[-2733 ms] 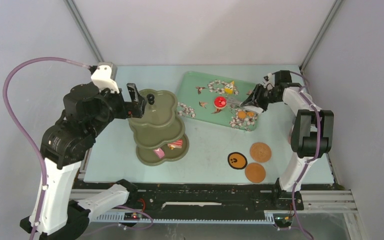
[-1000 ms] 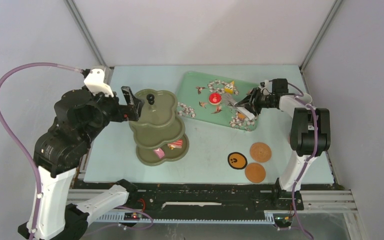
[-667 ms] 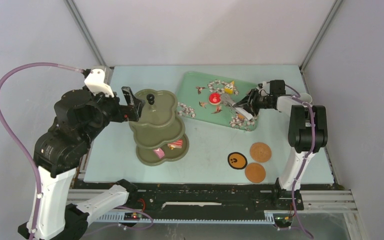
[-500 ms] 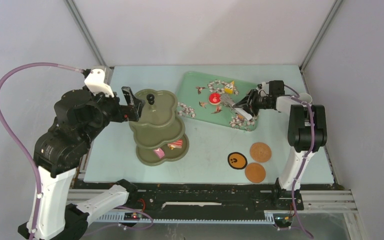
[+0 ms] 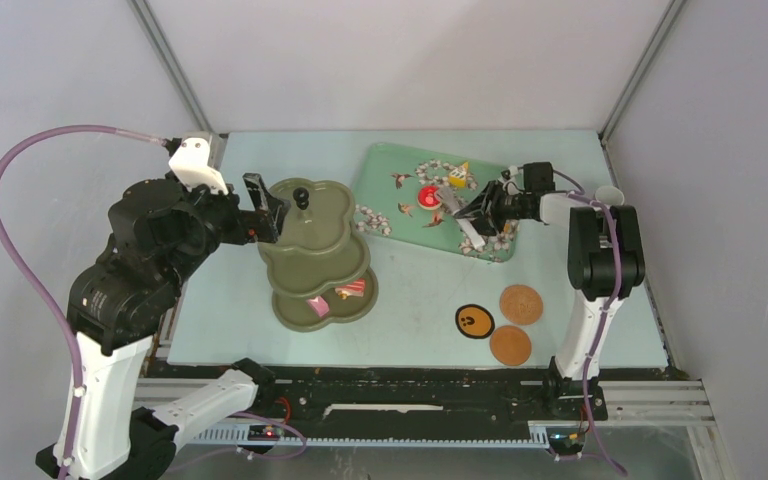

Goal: Serve the afternoon tea

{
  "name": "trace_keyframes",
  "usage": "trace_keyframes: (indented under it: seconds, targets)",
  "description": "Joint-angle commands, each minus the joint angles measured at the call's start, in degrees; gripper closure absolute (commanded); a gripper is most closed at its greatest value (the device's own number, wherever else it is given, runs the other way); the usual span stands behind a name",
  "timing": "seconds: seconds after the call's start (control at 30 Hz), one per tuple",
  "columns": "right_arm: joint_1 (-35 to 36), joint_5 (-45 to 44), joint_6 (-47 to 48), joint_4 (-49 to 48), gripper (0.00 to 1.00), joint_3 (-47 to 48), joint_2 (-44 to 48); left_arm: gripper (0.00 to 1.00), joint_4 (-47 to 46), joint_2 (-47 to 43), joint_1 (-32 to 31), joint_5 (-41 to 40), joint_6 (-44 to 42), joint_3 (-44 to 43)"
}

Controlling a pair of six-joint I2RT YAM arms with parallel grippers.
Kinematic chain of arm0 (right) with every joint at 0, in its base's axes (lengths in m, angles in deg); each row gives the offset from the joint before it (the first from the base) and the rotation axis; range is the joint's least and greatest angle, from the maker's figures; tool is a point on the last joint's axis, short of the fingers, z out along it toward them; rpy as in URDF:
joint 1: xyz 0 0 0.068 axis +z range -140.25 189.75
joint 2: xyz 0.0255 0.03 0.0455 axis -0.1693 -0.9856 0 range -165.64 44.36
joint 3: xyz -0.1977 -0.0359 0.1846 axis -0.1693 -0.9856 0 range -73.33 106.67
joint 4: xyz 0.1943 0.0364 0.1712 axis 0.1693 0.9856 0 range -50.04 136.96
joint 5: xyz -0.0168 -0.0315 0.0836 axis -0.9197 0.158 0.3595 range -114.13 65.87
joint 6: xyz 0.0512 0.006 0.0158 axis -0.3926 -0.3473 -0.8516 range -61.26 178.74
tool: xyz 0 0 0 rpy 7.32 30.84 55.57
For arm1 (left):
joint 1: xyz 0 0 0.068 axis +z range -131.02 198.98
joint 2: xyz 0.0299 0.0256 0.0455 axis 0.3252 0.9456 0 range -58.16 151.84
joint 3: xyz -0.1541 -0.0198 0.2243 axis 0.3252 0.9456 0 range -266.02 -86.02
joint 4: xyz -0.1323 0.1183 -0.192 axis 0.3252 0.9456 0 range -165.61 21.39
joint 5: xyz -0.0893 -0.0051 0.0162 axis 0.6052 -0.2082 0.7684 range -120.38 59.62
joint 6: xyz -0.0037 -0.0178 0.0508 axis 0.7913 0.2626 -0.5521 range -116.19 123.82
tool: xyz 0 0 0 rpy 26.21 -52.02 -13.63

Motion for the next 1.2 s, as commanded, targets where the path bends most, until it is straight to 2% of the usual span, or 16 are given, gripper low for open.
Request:
trace_keyframes:
  seconds: [0.0, 0.13, 0.37, 0.57, 0.9, 1.17]
  targets:
    - [0.9, -0.8, 0.2, 0.6, 0.56, 3.6, -1.4, 0.00, -1.8, -0.1, -0.1, 0.6, -1.1, -0.1]
    - [0.9, -1.2, -0.9, -0.2, 0.64, 3.8, -1.4, 0.00, -1.8, -0.3, -0.1, 0.5, -1.2, 0.2]
    - [0.6, 0.8, -2.2, -1.8, 0.88, 3.8, -0.4, 0.00, -1.8, -0.4, -0.1, 0.2, -1.3, 0.1]
    - [-0.2, 2.4, -3.2, -2.7, 1.00, 3.8, 2.4, 0.00, -1.9, -0.3, -0.2, 0.5, -1.3, 0.1]
    - [-1.2, 4.9, -3.2, -1.9, 1.00, 3.7, 5.4, 0.00, -2.3, 0.0, -0.2, 1.0, -0.9, -0.1]
    - [-1.4, 6.7, 7.1, 10.5, 1.00, 3.7, 11.2, 0.00, -2.4, -0.2, -0.1, -0.7, -0.1, -0.9]
